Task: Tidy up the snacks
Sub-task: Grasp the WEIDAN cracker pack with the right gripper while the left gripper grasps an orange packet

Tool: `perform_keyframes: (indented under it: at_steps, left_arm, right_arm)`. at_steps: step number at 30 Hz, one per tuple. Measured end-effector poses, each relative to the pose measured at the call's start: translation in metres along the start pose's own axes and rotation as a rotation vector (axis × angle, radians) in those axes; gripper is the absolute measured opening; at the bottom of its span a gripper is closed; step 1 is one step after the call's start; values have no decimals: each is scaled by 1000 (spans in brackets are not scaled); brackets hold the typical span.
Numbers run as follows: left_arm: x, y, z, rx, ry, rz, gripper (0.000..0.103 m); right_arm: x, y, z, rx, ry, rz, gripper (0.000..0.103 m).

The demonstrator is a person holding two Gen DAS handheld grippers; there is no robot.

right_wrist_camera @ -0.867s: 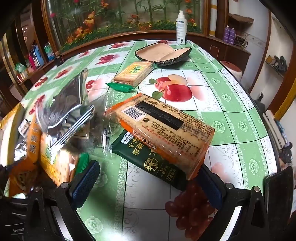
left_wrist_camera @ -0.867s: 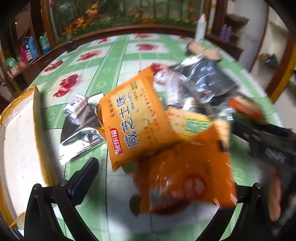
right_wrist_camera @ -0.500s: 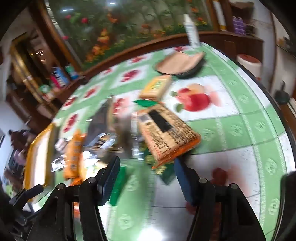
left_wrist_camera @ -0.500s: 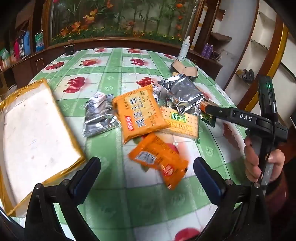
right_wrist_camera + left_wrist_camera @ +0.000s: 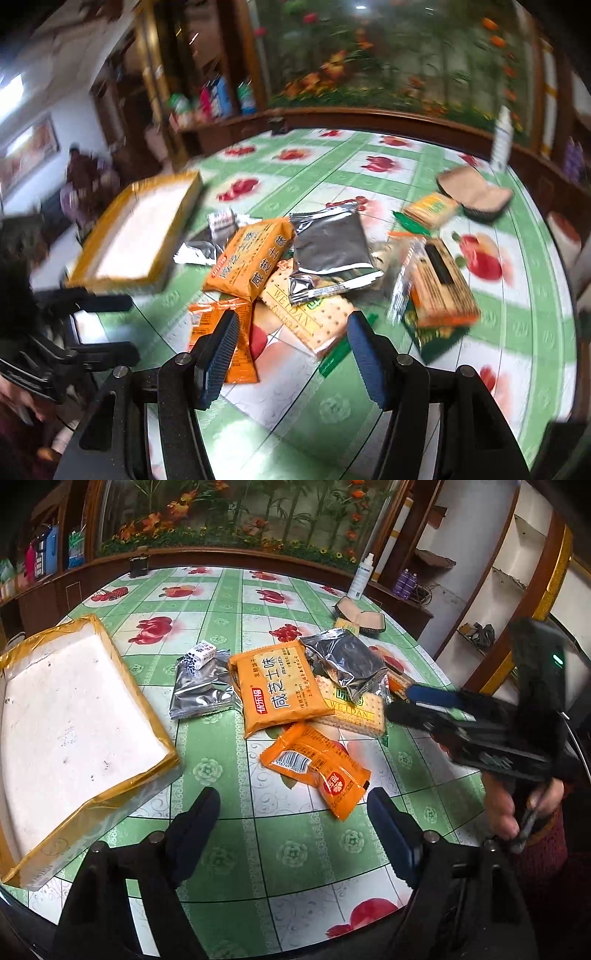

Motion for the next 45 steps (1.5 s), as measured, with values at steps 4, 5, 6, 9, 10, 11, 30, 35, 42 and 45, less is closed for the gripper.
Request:
perform_keyframes:
  at_steps: [4, 5, 6, 9, 10, 11, 30, 35, 42, 45]
  left_arm:
    - [-2, 3, 2, 19, 12, 1, 81]
    - [-2, 4, 3, 23, 13, 3, 82]
    - [-2, 5, 3, 23, 11, 0, 81]
    - [-1, 7, 3, 23, 12, -5, 82]
    - [0, 7, 2, 24, 11, -4, 82]
    - [1, 7, 2, 25, 8, -5, 82]
    - [-9, -7, 2, 52, 43, 21, 82]
    - [-18, -10, 0, 73, 51, 16, 81]
    - [-16, -15, 7, 42, 75, -11, 79]
    - [-8, -16, 16, 49, 126, -8, 79]
  right_arm:
    - [-26, -15, -18, 49, 74, 42, 65]
    - [-32, -20, -21, 42, 82, 42, 65]
    - [-39, -25, -24, 37, 92, 36, 65]
    - [-55, -29, -23, -6, 151, -59, 65]
    - [-53, -23, -19, 1, 155, -91, 65]
    - [-51, -15, -15, 32, 172, -119, 65]
    - [-64, 12, 3, 160, 245, 27, 50]
    - [-57, 40, 13, 190, 269, -174, 51]
    - [-47, 16, 6, 101, 223, -216, 50]
    - [-49, 13, 5, 95, 231, -221, 50]
Point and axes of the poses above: each gripper's, at about its wrist camera, not at the fingertips, and x roughly against the way its jaws point, y to its left, z to its underside, the point moved 5 cm from there along -x, roughly the way its jaws point, and after that the axes turned 8 degrees about y, right-handed, at the moved point
